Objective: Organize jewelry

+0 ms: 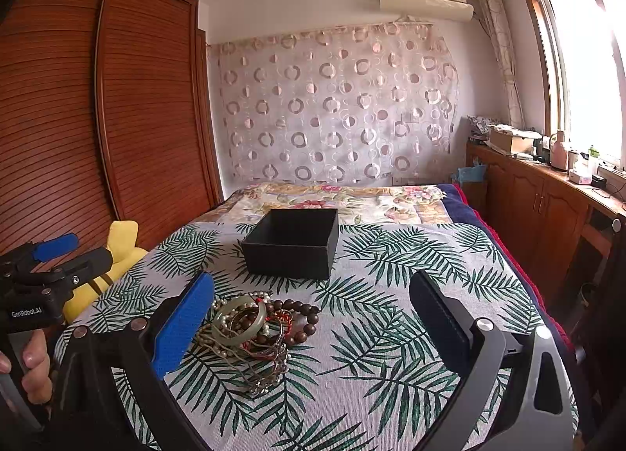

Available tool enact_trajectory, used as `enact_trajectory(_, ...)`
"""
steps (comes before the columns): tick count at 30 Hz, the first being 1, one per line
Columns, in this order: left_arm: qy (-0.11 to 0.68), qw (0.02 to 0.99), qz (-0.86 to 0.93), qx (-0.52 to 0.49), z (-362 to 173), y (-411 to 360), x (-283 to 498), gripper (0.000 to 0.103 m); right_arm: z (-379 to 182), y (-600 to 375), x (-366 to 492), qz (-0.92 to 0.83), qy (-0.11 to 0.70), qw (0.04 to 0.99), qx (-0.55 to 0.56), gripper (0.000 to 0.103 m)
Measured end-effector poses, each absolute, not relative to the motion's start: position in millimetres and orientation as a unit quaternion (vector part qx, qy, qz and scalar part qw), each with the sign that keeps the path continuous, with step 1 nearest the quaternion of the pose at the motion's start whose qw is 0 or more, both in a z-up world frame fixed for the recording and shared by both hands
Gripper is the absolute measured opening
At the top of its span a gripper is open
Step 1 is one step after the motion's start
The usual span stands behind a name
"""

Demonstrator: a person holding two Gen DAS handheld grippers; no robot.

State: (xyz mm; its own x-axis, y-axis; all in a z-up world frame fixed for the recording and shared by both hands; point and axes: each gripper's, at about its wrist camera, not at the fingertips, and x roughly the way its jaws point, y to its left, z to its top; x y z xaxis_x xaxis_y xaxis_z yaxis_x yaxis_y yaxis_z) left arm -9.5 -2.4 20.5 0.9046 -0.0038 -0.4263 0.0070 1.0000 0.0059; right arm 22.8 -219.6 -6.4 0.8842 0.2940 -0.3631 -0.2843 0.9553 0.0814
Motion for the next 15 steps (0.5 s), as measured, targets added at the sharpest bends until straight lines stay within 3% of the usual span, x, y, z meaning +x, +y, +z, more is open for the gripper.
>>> enact_trajectory(15, 0.217, 0.976, -0.003, 0.003, 20.9, -1.9, -9.8, 0.096, -8.4, -218.1, 20.7, 0.150, 0.188, 0.971, 0.014, 0.101)
